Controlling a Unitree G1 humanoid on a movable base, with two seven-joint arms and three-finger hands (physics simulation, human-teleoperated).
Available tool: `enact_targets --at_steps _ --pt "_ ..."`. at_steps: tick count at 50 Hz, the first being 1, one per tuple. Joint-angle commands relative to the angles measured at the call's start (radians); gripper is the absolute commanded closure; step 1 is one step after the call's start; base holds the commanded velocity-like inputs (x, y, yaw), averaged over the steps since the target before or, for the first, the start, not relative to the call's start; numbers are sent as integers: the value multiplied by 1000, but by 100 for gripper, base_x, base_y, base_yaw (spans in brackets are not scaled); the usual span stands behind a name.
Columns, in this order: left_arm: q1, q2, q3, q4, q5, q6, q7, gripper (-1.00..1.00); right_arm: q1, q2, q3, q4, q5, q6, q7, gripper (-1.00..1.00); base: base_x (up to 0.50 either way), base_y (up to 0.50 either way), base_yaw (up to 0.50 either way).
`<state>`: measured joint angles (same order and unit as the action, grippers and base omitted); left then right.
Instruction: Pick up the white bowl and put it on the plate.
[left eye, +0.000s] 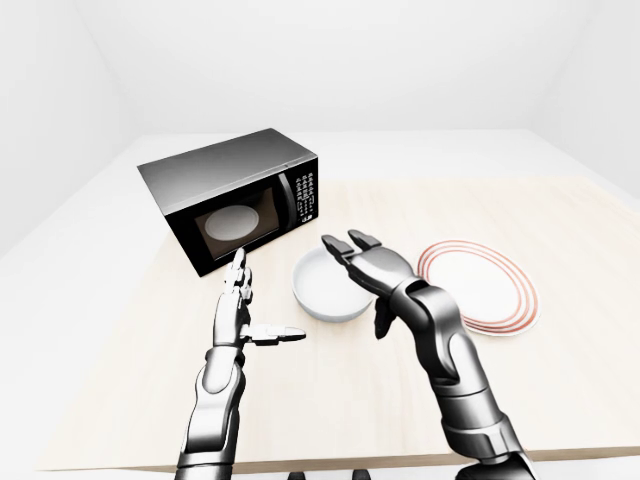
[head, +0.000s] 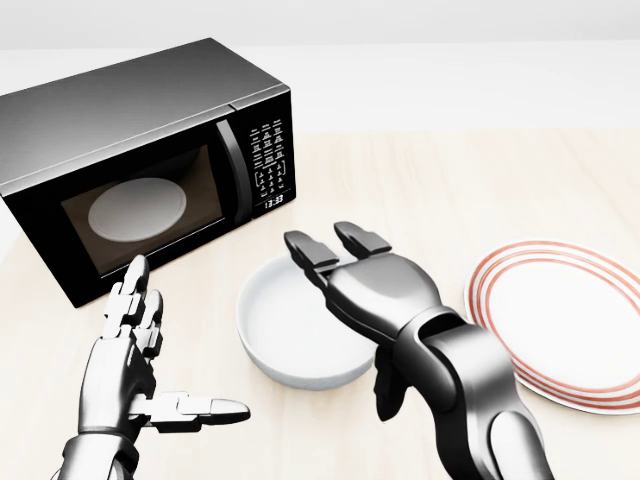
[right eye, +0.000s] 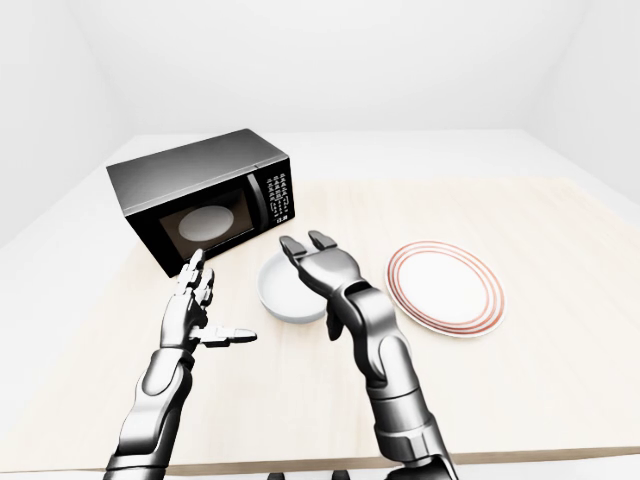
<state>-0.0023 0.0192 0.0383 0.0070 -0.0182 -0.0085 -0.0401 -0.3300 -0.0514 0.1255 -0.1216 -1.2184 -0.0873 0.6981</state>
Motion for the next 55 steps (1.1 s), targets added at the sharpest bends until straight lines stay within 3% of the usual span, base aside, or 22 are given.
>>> enact_targets --at_steps 1,55 --pt "0 0 0 0 0 0 0 -100 -52 17 9 -15 9 0 0 -100 0 0 0" --pt "0 0 0 0 0 0 0 -100 -55 19 34 259 -3 0 0 -100 0 0 0"
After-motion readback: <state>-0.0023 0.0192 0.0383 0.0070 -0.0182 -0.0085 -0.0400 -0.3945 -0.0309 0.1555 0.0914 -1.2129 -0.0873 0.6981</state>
